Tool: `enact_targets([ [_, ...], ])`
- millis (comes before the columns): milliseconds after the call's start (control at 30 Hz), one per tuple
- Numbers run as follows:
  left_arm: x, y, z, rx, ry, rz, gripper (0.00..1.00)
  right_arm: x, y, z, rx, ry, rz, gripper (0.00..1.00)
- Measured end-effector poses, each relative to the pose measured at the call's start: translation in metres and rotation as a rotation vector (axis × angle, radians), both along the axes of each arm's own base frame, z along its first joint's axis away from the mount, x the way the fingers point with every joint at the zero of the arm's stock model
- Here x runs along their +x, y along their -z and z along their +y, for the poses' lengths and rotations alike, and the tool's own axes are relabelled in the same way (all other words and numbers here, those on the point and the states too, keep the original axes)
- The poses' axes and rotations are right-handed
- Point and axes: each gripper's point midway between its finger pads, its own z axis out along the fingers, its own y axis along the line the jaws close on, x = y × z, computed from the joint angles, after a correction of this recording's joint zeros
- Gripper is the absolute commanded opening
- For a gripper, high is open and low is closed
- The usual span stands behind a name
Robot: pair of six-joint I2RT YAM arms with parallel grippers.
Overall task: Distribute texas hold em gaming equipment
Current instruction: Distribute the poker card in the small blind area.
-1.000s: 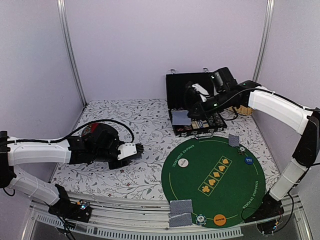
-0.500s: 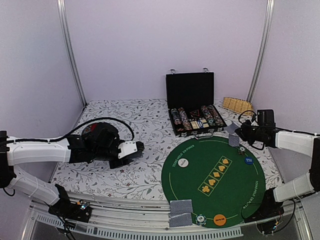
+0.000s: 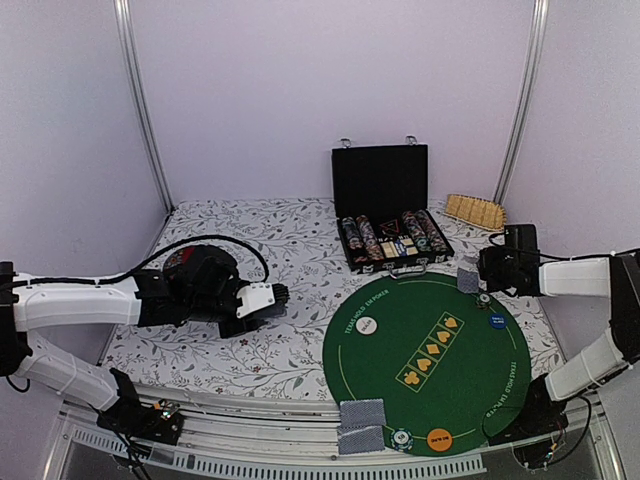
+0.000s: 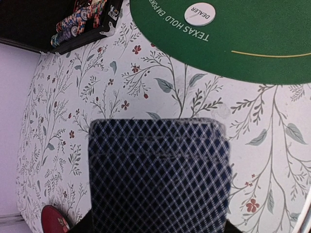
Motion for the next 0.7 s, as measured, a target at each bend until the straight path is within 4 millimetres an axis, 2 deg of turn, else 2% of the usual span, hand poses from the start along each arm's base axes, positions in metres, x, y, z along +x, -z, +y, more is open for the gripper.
enact_targets([
  [200, 0.000, 0.000, 0.000, -0.001, 0.001, -0.001, 0.50, -0.004, 0.035, 0.007, 0.051, 0.033, 0.099, 0.02],
  [300, 0.000, 0.000, 0.000, 0.000, 0.002, -0.001, 0.50, -0.005, 0.038, 0.009, 0.062, 0.041, 0.114, 0.03],
  [367, -0.001, 0.000, 0.000, 0.000, 0.002, -0.001, 0.50, -0.005, 0.037, 0.009, 0.068, 0.047, 0.116, 0.09],
  [533, -0.001, 0.000, 0.000, 0.000, 0.002, -0.001, 0.50, -0.005, 0.037, 0.009, 0.085, 0.060, 0.118, 0.36],
  [667, -0.001, 0.000, 0.000, 0.001, 0.002, -0.001, 0.51, -0.004, 0.034, 0.012, 0.082, 0.042, 0.112, 0.66],
  [700, -0.001, 0.000, 0.000, 0.001, 0.002, -0.001, 0.51, -0.004, 0.031, 0.012, 0.079, 0.037, 0.107, 0.76],
])
